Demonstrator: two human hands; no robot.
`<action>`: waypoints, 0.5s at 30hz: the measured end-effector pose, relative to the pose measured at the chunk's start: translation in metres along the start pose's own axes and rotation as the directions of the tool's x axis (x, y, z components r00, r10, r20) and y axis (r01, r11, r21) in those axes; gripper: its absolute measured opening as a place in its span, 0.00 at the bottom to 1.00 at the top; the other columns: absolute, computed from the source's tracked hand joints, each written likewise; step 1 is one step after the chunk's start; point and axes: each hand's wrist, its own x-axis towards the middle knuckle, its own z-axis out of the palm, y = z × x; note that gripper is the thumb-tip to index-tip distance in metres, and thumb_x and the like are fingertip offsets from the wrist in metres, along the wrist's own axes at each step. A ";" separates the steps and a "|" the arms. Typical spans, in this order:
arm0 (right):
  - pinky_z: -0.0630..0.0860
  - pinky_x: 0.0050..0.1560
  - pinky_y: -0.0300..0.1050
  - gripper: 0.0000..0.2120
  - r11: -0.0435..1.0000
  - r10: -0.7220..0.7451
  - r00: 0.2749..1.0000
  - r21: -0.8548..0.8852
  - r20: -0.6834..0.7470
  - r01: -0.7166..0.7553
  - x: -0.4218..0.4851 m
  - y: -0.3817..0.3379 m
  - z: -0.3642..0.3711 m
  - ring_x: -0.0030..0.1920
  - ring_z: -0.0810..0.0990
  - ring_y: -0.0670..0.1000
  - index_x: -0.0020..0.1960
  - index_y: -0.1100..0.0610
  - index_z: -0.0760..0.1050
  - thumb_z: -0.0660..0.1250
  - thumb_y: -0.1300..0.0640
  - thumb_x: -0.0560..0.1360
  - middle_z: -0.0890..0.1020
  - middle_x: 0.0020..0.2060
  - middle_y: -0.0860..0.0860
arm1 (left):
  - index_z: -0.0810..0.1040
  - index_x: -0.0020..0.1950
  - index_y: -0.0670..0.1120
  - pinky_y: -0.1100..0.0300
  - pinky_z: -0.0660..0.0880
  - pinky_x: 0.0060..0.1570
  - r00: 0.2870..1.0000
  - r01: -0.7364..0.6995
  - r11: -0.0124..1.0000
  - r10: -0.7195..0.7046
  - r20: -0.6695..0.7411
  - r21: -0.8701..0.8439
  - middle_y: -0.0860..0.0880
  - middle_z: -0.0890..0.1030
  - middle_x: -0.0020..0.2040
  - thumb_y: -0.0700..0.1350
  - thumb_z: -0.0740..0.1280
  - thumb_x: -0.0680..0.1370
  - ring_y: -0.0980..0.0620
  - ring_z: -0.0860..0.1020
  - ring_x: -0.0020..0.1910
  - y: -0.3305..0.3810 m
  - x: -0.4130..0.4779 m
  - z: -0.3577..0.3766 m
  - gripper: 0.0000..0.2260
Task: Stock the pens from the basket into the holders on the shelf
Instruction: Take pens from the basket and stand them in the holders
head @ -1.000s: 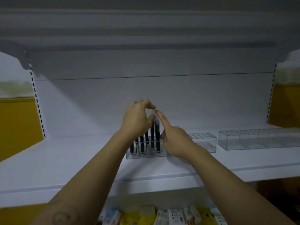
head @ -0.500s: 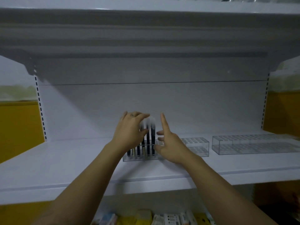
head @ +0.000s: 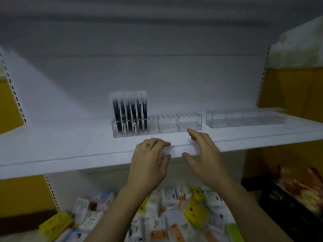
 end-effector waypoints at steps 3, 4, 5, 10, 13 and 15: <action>0.63 0.63 0.33 0.28 0.996 0.015 1.000 -0.087 0.006 -0.015 -0.043 0.017 -0.009 0.63 0.66 0.39 0.72 0.47 0.64 0.70 0.56 0.75 0.68 0.65 0.43 | 0.81 0.53 0.48 0.54 0.69 0.54 0.998 -0.031 0.999 0.031 -0.058 -0.009 0.49 0.80 0.52 0.45 0.72 0.74 0.47 0.76 0.53 0.021 -0.026 0.021 0.09; 0.63 0.63 0.34 0.27 0.994 0.038 0.999 -0.102 0.017 -0.036 -0.057 0.023 -0.010 0.64 0.66 0.41 0.72 0.48 0.65 0.70 0.55 0.76 0.69 0.66 0.45 | 0.81 0.53 0.47 0.54 0.69 0.56 0.997 -0.039 0.999 0.037 -0.070 -0.030 0.49 0.80 0.52 0.44 0.72 0.74 0.47 0.77 0.54 0.028 -0.035 0.029 0.09; 0.65 0.63 0.37 0.27 0.992 0.068 0.997 -0.113 0.030 -0.064 -0.071 0.030 -0.011 0.65 0.67 0.44 0.72 0.48 0.65 0.69 0.54 0.76 0.70 0.66 0.46 | 0.81 0.54 0.46 0.54 0.69 0.57 0.997 -0.048 0.997 0.045 -0.060 -0.054 0.48 0.81 0.52 0.44 0.71 0.74 0.47 0.77 0.54 0.036 -0.045 0.037 0.09; 0.66 0.68 0.49 0.28 0.951 0.249 0.952 -0.231 0.177 -0.206 -0.138 0.073 -0.004 0.68 0.67 0.53 0.73 0.53 0.65 0.70 0.53 0.76 0.70 0.68 0.51 | 0.81 0.57 0.47 0.52 0.74 0.56 0.979 -0.042 0.994 0.061 0.196 -0.101 0.49 0.82 0.52 0.47 0.71 0.74 0.46 0.79 0.52 0.065 -0.109 0.089 0.12; 0.64 0.70 0.47 0.29 0.902 0.379 0.881 -0.325 0.283 -0.284 -0.181 0.100 0.006 0.71 0.64 0.52 0.75 0.51 0.62 0.67 0.50 0.77 0.66 0.71 0.50 | 0.80 0.60 0.47 0.51 0.69 0.65 0.935 -0.028 0.994 0.062 0.349 -0.102 0.49 0.82 0.55 0.50 0.71 0.73 0.48 0.79 0.55 0.072 -0.150 0.122 0.16; 0.63 0.70 0.46 0.29 0.865 0.454 0.821 -0.392 0.347 -0.313 -0.207 0.118 0.011 0.72 0.62 0.51 0.75 0.50 0.61 0.67 0.49 0.77 0.64 0.72 0.50 | 0.77 0.65 0.49 0.53 0.63 0.70 0.886 0.024 0.995 0.023 0.463 -0.096 0.50 0.79 0.61 0.54 0.68 0.75 0.48 0.76 0.61 0.078 -0.171 0.142 0.20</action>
